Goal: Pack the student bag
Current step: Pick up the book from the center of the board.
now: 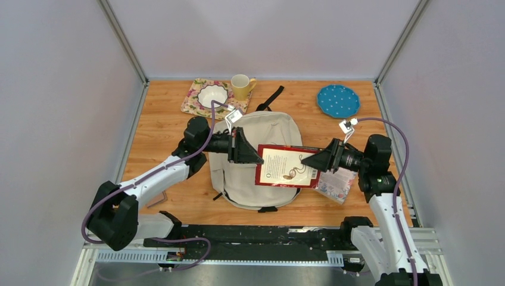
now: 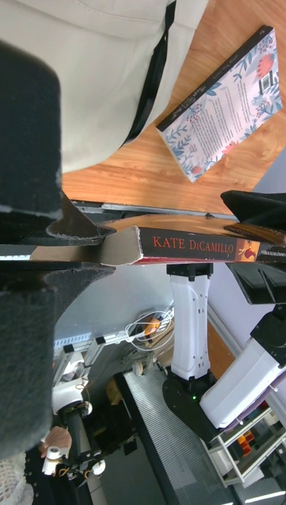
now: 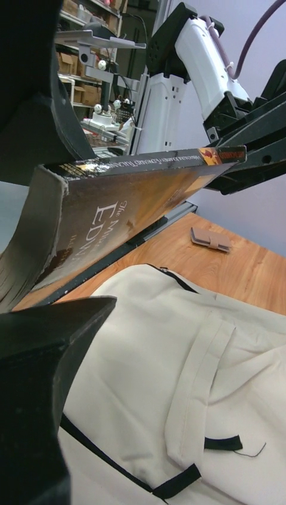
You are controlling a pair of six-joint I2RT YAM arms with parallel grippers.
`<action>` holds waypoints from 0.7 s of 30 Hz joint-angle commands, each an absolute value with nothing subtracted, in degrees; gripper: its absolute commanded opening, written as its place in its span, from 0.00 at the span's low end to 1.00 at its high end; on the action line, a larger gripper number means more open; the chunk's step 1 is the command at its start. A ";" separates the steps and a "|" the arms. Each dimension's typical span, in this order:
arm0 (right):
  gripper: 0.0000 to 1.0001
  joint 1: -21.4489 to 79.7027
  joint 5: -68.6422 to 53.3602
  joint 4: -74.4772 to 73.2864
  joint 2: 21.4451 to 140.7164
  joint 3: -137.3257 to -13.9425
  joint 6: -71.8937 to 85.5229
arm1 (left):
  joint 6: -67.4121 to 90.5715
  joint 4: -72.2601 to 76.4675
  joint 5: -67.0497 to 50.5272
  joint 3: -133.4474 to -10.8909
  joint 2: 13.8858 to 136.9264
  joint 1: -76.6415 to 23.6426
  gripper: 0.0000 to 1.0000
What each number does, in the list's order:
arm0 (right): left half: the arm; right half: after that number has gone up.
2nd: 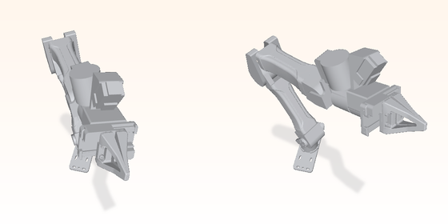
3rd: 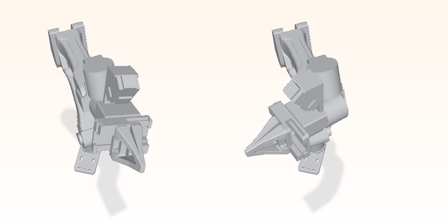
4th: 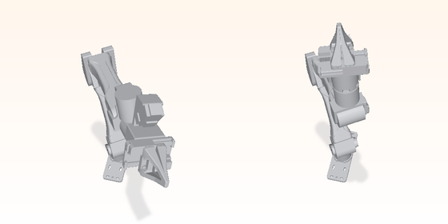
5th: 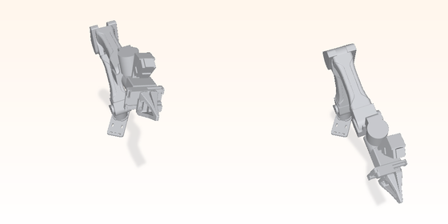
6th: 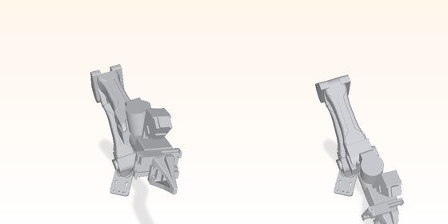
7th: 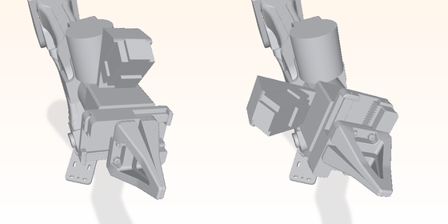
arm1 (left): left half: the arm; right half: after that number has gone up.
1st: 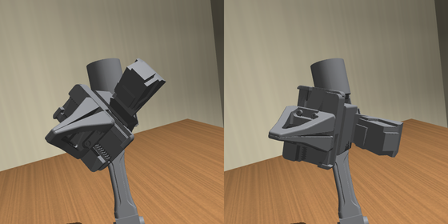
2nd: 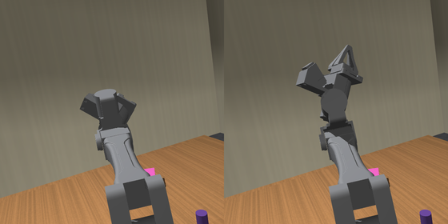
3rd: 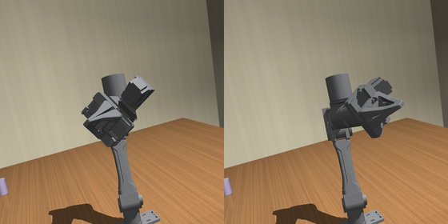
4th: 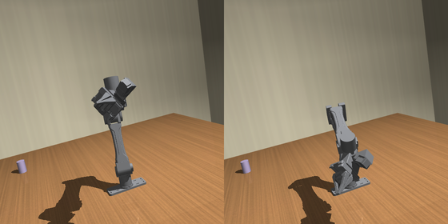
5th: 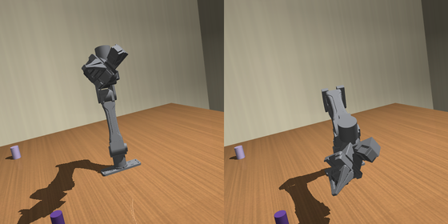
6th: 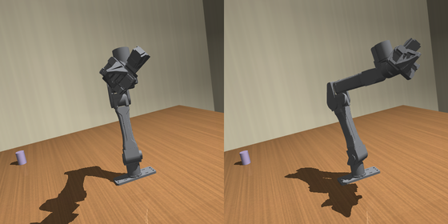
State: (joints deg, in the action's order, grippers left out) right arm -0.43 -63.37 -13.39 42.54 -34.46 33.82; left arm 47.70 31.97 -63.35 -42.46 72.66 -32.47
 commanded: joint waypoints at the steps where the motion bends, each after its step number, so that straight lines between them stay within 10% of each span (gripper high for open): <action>1: 0.60 -0.26 -62.14 -13.88 41.05 -36.82 33.66 | 45.98 34.47 -66.89 -43.94 71.46 -32.17 0.00; 10: 0.49 -0.35 -65.56 -13.97 40.52 -37.62 35.15 | 40.60 21.53 -56.78 -45.35 71.19 -31.29 0.18; 16: 0.00 2.46 -65.57 -14.94 41.92 -38.84 35.51 | 46.05 27.86 -55.72 -43.42 72.51 -31.29 0.24; 21: 0.00 2.55 -59.52 -22.20 42.10 -41.04 31.91 | 36.24 12.26 -46.72 -46.40 71.72 -31.29 0.60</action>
State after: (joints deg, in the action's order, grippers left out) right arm 1.98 -63.29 -15.77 42.28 -37.23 34.83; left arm 43.29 21.10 -55.29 -42.74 72.69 -31.16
